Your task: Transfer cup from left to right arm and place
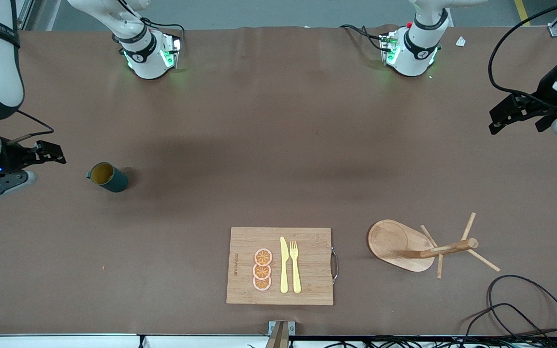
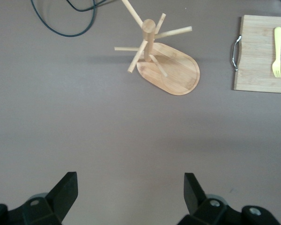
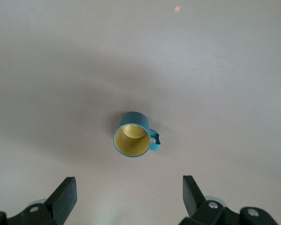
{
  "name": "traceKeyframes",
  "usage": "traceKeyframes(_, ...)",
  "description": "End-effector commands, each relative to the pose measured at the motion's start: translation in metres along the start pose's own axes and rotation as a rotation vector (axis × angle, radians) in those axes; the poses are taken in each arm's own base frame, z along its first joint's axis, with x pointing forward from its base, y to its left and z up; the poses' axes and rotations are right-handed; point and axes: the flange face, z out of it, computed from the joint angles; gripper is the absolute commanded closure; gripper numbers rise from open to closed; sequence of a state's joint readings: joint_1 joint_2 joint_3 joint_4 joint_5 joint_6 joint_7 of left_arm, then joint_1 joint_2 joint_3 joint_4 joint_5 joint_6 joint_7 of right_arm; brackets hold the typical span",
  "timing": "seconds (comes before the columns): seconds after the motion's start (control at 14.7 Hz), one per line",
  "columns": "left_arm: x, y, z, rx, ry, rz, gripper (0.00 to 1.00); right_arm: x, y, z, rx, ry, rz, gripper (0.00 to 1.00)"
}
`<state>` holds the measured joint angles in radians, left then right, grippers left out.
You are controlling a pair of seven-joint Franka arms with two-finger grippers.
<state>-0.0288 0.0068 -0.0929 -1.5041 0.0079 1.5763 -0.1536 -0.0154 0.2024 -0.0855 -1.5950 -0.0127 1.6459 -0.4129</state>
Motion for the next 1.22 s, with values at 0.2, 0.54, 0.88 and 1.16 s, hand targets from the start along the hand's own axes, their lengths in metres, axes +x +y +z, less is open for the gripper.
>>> traceKeyframes(0.2, -0.001, 0.002, 0.0, -0.016, 0.001, -0.004, 0.0, -0.007, 0.008, -0.038, -0.006, 0.02, 0.215, 0.0)
traceKeyframes(0.54, -0.013, -0.001, -0.009, -0.001, -0.023, -0.008, 0.0, -0.014, 0.008, -0.061, -0.01, 0.011, 0.224, 0.0)
traceKeyframes(0.88, -0.017, -0.003, -0.006, 0.009, -0.048, -0.008, 0.0, -0.016, -0.005, -0.065, 0.0, -0.003, 0.217, 0.0)
traceKeyframes(1.16, -0.016, -0.002, -0.006, 0.008, -0.043, -0.008, 0.0, -0.04, -0.01, -0.083, 0.046, -0.017, 0.251, 0.0)
